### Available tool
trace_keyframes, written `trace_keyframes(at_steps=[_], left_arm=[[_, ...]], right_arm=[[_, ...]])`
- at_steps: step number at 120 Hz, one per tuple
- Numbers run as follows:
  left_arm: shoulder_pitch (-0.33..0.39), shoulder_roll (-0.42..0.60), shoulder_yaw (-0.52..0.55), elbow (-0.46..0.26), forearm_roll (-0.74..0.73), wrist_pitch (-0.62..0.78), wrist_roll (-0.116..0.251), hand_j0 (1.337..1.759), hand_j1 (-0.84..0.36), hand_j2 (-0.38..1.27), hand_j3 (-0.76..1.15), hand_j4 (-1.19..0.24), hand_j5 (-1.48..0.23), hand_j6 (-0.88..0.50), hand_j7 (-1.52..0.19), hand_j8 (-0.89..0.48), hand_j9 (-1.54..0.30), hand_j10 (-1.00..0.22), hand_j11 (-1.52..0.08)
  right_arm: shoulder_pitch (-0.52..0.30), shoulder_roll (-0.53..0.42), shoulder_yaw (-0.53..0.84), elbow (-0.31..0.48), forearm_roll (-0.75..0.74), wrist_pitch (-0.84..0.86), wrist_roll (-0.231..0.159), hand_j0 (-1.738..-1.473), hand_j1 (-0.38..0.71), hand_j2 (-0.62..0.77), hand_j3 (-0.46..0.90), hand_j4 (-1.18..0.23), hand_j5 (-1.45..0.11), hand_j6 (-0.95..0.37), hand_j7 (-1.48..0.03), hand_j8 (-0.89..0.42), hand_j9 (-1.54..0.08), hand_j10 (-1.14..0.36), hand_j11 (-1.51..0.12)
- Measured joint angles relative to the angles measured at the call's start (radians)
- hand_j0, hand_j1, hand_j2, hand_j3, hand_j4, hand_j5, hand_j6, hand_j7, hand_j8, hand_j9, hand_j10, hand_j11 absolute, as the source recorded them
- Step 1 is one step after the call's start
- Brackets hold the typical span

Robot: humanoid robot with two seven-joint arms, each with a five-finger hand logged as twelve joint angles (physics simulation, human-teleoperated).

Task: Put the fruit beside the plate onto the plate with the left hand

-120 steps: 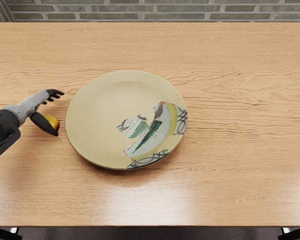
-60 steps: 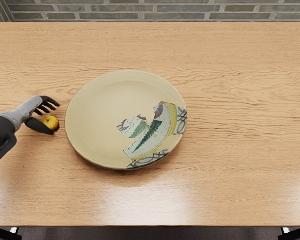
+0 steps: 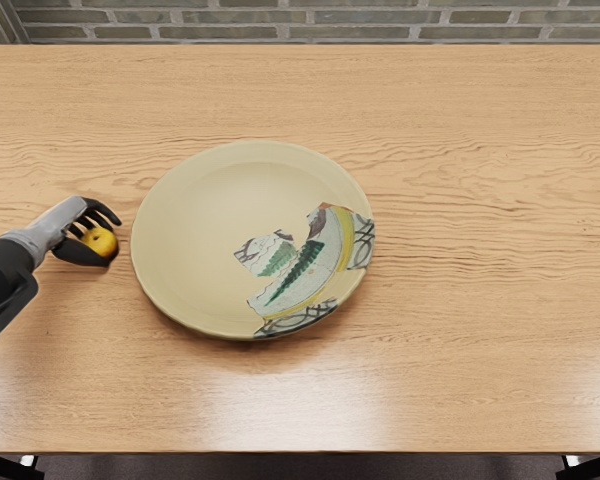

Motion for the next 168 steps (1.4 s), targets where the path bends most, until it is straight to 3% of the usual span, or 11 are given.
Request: trace_keyframes(at_steps=[41, 93, 120, 168], left_arm=[[-0.021, 0.008, -0.007, -0.008, -0.015, -0.008, -0.001, 1.657, -0.26, 0.33, 0.00, -0.60, -0.78, -0.54, -0.78, -0.50, -0.78, -0.60, -0.78], [-0.048, 0.047, -0.034, -0.048, -0.018, -0.019, 0.000, 1.657, -0.25, 0.34, 0.00, -0.61, -0.81, -0.55, -0.80, -0.51, -0.80, -0.61, -0.80], [-0.048, 0.091, -0.096, -0.069, -0.019, -0.062, 0.003, 1.657, -0.25, 0.34, 0.00, -0.61, -0.80, -0.55, -0.79, -0.52, -0.80, -0.61, -0.80], [-0.070, 0.082, -0.201, -0.077, -0.020, -0.153, 0.010, 1.657, -0.26, 0.40, 0.00, -0.61, -0.81, -0.57, -0.80, -0.52, -0.80, -0.61, -0.79]], right_arm=[[0.000, 0.000, 0.000, 0.000, 0.000, 0.000, 0.000, -1.658, -0.33, 0.00, 0.00, -0.02, -0.02, -0.02, -0.02, -0.02, -0.02, -0.02, -0.02], [0.000, 0.000, 0.000, -0.001, 0.000, 0.000, 0.000, -1.658, -0.33, 0.00, 0.00, -0.02, -0.02, -0.02, -0.02, -0.02, -0.02, -0.02, -0.02], [0.000, 0.000, 0.000, 0.000, 0.000, 0.000, 0.000, -1.658, -0.33, 0.00, 0.00, -0.02, -0.02, -0.02, -0.02, -0.02, -0.02, -0.02, -0.02], [0.000, 0.000, 0.000, -0.001, 0.000, 0.000, 0.000, -1.658, -0.33, 0.00, 0.00, -0.02, -0.02, -0.02, -0.02, -0.02, -0.02, -0.02, -0.02]])
